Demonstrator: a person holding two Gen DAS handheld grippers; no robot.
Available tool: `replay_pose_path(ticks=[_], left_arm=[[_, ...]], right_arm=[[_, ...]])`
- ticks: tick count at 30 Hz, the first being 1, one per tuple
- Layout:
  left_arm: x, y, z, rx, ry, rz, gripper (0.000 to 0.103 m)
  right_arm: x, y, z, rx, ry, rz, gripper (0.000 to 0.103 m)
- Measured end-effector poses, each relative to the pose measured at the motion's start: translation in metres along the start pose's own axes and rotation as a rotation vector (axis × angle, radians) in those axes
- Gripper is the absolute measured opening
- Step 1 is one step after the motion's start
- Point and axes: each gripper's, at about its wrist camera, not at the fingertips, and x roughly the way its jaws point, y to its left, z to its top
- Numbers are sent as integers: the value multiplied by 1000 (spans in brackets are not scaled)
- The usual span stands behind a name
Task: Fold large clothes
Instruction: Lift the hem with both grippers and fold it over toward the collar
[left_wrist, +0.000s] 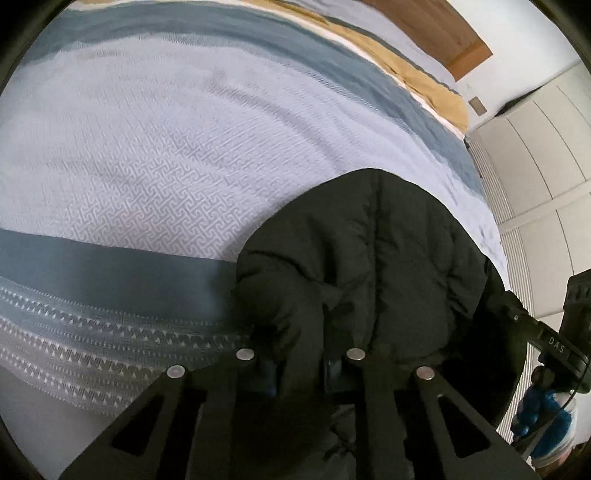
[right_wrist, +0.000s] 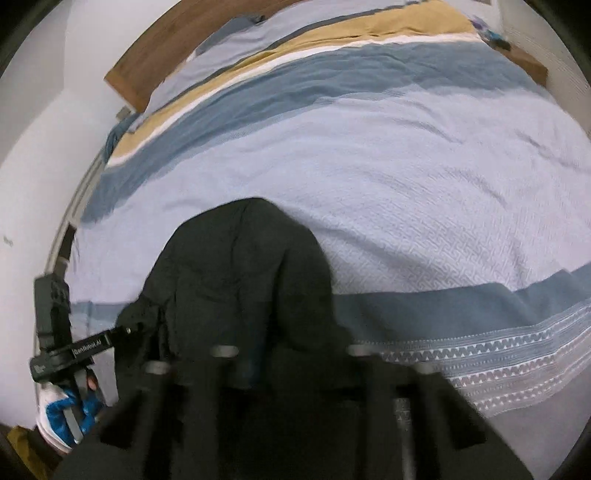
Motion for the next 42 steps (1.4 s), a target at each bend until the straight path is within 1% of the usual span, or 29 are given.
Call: replay_pose_path(ticks=[1,4,7,10,11,14,20,25,31,37,42], left_arm=[[-6,-2,-2,0,-5,-3,13],[-26,-5,-12,11,-22,-4,12],[-54,-9,-26,28,-51,-12,12],[-86,-14,-49,48,-86,-23,12],[-99,-16,-61,59,-101,-29,12],[-122,-20,-87,98,-131,-26,12],[-153,-15,-152,143,-143,-20,11],[-160,-8,-193,160,-133,-26,10],[-159,3,-241,180,-105,-14,9],[-150,17,-262,159,-92,-1,9],[-130,12,-259,200,-73,40,9]], right_arm=[[-4,5,-1,-23,8,-5,13],[-25,15,-7,-62,11,-17,11],[-58,25,-20,-98,3,-16,11],[-92,40,-37,-135,-10,-12,11],[-103,43,-45,-140,-17,-8,11],[-137,51,-74,-150,-43,16,10],[-182,47,-140,-132,-99,60,9],[-195,35,-190,-93,-122,85,9],[-199,14,-235,-45,-128,102,9],[-187,-14,-271,1,-92,70,9],[-169,-27,-290,5,-60,42,9]])
